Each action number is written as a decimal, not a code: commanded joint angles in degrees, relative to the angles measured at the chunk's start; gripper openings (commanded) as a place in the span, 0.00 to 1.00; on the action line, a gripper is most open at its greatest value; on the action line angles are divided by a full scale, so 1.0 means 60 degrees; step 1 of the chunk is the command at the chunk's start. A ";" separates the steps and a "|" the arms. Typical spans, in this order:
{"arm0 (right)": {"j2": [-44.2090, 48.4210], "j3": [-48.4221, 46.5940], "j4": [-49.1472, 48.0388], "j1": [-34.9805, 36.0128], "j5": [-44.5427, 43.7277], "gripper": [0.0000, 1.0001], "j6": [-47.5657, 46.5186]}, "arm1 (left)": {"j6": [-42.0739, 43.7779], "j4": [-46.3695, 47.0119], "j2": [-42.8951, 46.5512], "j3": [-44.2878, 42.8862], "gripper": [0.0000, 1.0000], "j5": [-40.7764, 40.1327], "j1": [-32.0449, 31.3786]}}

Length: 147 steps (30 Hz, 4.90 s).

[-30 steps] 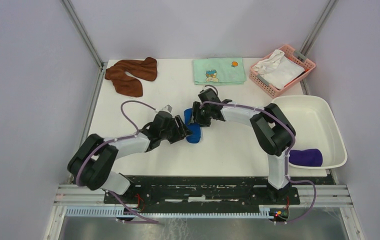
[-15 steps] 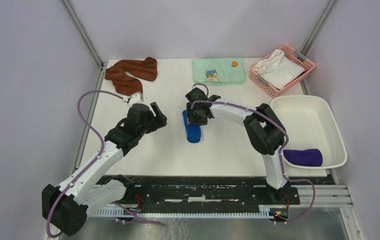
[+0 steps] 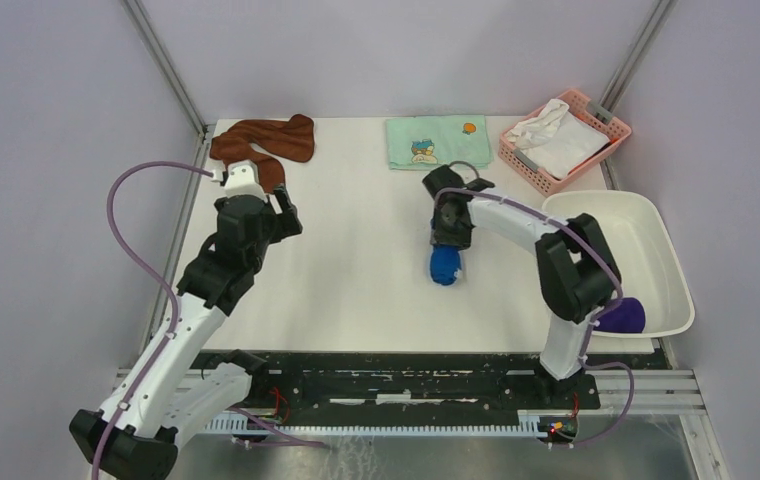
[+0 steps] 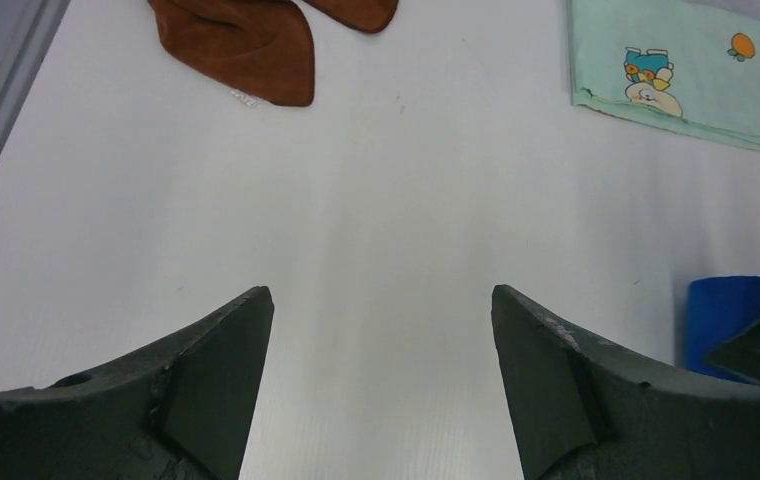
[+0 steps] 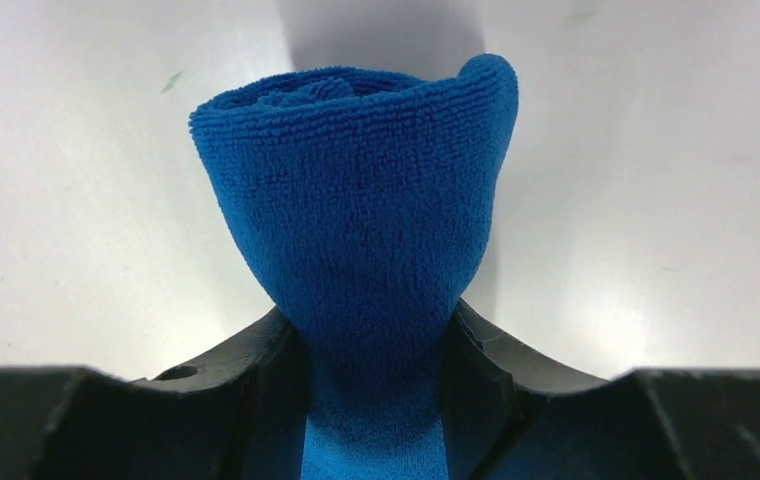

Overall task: Roll the towels
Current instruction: Pick up the towel at the center of the board, then place the towel in the bin, then move the towel to the center of the board.

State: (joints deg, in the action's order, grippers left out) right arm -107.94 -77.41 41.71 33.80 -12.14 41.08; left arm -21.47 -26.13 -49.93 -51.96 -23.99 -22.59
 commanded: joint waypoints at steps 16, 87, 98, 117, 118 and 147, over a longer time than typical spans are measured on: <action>0.5529 0.2024 -0.0406 -0.8004 0.1744 0.32 0.1150 | 0.0738 0.0223 0.0378 0.0350 0.87 -0.0836 -0.0318; 0.5758 0.5646 -0.0395 -1.1542 0.1035 0.73 0.0670 | 0.0739 0.0312 -0.0066 0.0485 0.86 -0.0663 -0.0283; 0.6394 0.5240 0.0227 -1.1543 0.1247 0.86 0.0711 | 0.0737 0.0298 0.0015 0.0493 0.86 -0.0663 -0.0300; 0.7932 0.4404 -0.1282 -1.0576 0.4940 1.00 -0.0486 | 0.0635 0.0318 -0.0864 0.0290 0.89 -0.0333 -0.0186; 0.7828 0.4313 -0.1510 -1.0347 0.5267 1.00 -0.0564 | 0.0571 0.0305 -0.0995 0.0226 0.89 -0.0255 -0.0098; 0.7173 0.3961 -0.2678 -0.6150 0.7143 0.93 -0.2761 | 0.1226 -0.0860 -1.4125 -0.9978 0.59 0.1359 0.3556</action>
State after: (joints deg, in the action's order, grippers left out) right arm -65.34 -51.79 26.68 -3.70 30.17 26.68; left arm -18.46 -26.28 -129.58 -104.84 -17.21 -2.24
